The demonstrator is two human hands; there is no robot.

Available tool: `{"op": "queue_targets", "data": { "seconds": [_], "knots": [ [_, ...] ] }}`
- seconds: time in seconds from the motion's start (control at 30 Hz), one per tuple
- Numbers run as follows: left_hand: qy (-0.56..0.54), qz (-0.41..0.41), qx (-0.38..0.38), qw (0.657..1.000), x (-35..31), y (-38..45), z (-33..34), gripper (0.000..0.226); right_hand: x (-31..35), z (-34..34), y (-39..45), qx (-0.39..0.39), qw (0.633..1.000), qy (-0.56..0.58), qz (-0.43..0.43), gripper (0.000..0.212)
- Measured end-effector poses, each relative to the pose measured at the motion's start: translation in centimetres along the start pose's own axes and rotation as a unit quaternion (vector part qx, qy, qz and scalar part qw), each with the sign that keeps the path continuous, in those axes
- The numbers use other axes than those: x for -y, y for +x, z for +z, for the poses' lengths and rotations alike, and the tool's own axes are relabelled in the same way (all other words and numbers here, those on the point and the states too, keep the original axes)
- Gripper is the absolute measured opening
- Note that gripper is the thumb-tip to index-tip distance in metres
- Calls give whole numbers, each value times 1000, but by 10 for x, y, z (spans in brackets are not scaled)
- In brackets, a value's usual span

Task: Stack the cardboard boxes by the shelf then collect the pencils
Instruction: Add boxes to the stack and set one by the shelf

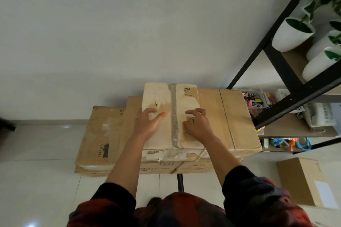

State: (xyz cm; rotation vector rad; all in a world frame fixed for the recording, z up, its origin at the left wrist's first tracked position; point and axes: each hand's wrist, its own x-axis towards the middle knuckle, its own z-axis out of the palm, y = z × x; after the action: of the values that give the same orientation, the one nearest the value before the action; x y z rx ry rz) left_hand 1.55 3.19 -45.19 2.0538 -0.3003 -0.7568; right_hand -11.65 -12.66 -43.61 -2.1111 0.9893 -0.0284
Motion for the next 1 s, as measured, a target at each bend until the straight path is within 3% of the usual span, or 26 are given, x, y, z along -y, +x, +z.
{"op": "queue_targets", "data": {
  "seconds": [0.1, 0.23, 0.37, 0.5, 0.6, 0.83, 1.0],
  "knots": [
    [41, -4, 60, 997, 17, 9, 16, 68, -14, 10, 4, 31, 998, -51, 11, 51],
    [275, -20, 155, 949, 34, 7, 38, 89, -36, 22, 0, 108, 981, -152, 48, 61],
    [335, -16, 183, 924, 37, 7, 41, 111, -55, 22, -3, 149, 970, -189, 31, 72],
    [372, -25, 206, 905, 35, 13, 39, 124, -54, 14, 2, 154, 973, -165, 45, 59],
    [391, -29, 199, 898, 36, 17, 43, 127, -52, 5, -2, 136, 983, -99, 69, 44],
    [389, -15, 169, 906, 34, 18, 45, 126, -58, -4, -30, 118, 984, 23, 128, 53],
    [376, 11, 133, 917, 17, -10, 65, 101, -70, -9, -66, 80, 985, 87, 127, 44]
  ]
}}
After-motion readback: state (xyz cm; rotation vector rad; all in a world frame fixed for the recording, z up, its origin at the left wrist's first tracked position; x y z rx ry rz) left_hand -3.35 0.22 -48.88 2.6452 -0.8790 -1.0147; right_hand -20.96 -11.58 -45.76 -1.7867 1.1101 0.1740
